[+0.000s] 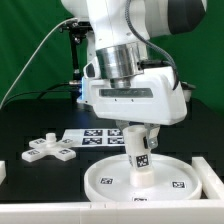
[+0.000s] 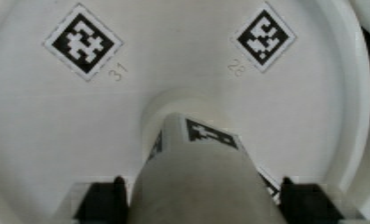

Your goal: Assemble round table

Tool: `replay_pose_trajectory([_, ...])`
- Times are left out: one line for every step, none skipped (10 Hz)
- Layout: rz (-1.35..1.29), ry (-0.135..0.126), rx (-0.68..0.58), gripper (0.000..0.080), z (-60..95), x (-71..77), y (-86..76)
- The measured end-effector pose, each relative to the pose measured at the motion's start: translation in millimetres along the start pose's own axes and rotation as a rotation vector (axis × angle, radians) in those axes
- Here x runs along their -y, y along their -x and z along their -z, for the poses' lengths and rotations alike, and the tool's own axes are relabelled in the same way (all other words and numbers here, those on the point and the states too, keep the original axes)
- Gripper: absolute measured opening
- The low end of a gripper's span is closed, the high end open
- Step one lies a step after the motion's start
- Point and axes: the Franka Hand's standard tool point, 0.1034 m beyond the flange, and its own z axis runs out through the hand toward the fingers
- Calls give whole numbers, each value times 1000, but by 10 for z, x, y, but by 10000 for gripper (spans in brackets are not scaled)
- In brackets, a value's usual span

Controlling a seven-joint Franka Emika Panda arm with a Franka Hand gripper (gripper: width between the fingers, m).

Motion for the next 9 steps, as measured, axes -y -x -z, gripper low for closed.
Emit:
replay_pose_trajectory([32,1,0,484,-2,-1,-1])
replay_pose_trajectory([140,19,13,484,3,5,17])
replay_pose_trajectory([329,39,29,611,26,32,19])
replay_pose_trajectory([508,75,55,638,60,83,49])
replay_pose_trajectory([655,77,53,638,79,117,41])
replay_pose_trajectory([688,77,55,648,70,103,38])
replay_pose_trajectory([780,75,59,648,69,99,32])
replay_pose_trajectory([876,79,59,649,69,99,31])
replay_pose_trajectory([1035,105,50,649,57,94,32])
